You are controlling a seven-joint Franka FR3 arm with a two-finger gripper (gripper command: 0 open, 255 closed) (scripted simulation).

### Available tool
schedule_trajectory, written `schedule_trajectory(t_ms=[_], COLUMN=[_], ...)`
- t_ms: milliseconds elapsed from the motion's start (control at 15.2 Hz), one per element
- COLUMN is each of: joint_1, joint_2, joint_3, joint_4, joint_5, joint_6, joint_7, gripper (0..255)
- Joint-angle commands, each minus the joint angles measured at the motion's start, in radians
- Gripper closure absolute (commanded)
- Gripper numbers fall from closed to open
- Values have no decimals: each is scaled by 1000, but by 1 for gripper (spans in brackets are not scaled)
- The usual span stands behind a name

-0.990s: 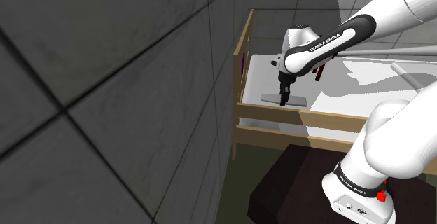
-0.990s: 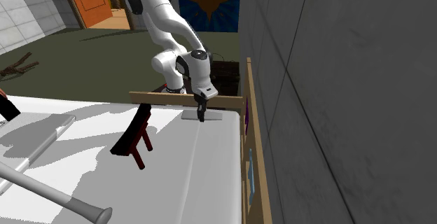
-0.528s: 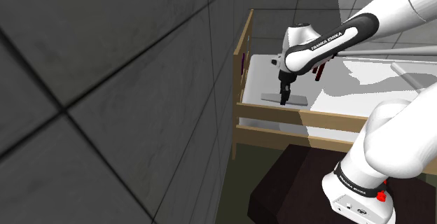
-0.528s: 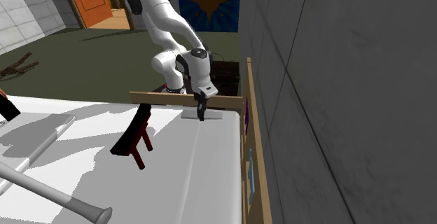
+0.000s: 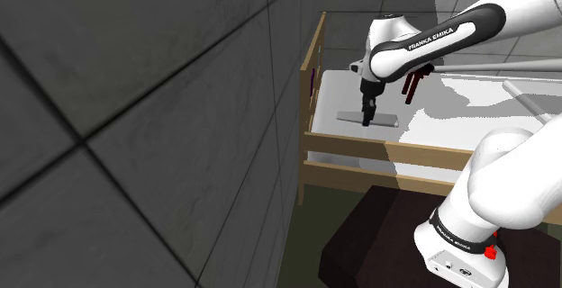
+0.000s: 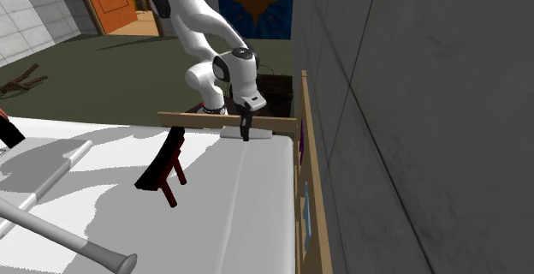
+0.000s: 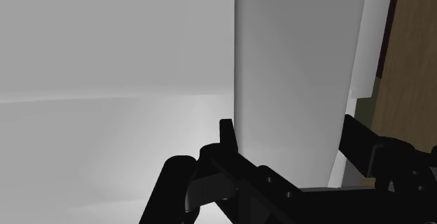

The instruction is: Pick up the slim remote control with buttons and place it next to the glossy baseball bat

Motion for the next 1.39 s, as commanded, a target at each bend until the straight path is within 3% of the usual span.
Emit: schedule_trajectory(t_ms=[0, 1320], joint_1=[-1, 2], joint_2=[-21, -124], joint_3=[8, 65], joint_4=[16, 214], joint_5=[0, 23], joint_6=[-37, -337], joint_7=[3, 4], gripper=[255, 255])
